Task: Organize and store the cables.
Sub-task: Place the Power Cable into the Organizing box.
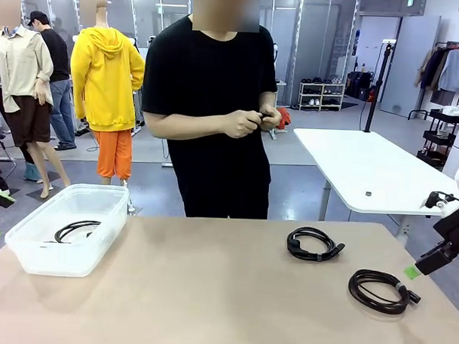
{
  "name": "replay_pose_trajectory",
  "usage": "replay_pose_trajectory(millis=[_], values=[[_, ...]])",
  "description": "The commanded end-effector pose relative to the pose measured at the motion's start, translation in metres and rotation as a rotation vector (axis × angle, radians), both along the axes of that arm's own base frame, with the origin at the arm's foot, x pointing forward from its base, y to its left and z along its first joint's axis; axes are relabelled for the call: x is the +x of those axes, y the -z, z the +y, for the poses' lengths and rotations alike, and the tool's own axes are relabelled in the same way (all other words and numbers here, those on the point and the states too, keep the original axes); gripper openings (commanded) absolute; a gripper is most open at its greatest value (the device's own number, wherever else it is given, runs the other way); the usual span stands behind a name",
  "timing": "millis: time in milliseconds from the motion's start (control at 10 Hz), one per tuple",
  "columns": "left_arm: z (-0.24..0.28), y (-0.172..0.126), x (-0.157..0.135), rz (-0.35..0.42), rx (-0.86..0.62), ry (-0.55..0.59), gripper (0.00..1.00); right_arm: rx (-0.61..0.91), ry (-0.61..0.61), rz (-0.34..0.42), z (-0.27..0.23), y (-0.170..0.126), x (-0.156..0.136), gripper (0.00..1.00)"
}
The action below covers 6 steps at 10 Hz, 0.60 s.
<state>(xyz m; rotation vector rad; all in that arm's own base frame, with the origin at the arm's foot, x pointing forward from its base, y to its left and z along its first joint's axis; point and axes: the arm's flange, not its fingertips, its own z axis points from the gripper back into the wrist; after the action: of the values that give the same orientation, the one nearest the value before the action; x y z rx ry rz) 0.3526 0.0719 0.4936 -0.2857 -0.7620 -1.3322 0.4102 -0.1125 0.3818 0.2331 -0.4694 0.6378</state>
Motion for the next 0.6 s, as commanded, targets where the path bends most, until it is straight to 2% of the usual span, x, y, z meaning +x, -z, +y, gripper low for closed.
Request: replay_pose_trajectory(millis=[0, 500], values=[[0.0003, -0.0023, 0.0028, 0.004, 0.008, 0.000, 1.00, 0.014, 0.023, 0.007, 0.0012, 0.0001, 0.0006, 1.00], [0.0003, -0.0023, 0.0028, 0.004, 0.008, 0.000, 1.00, 0.014, 0.023, 0.007, 0.0012, 0.0001, 0.0006, 1.00]])
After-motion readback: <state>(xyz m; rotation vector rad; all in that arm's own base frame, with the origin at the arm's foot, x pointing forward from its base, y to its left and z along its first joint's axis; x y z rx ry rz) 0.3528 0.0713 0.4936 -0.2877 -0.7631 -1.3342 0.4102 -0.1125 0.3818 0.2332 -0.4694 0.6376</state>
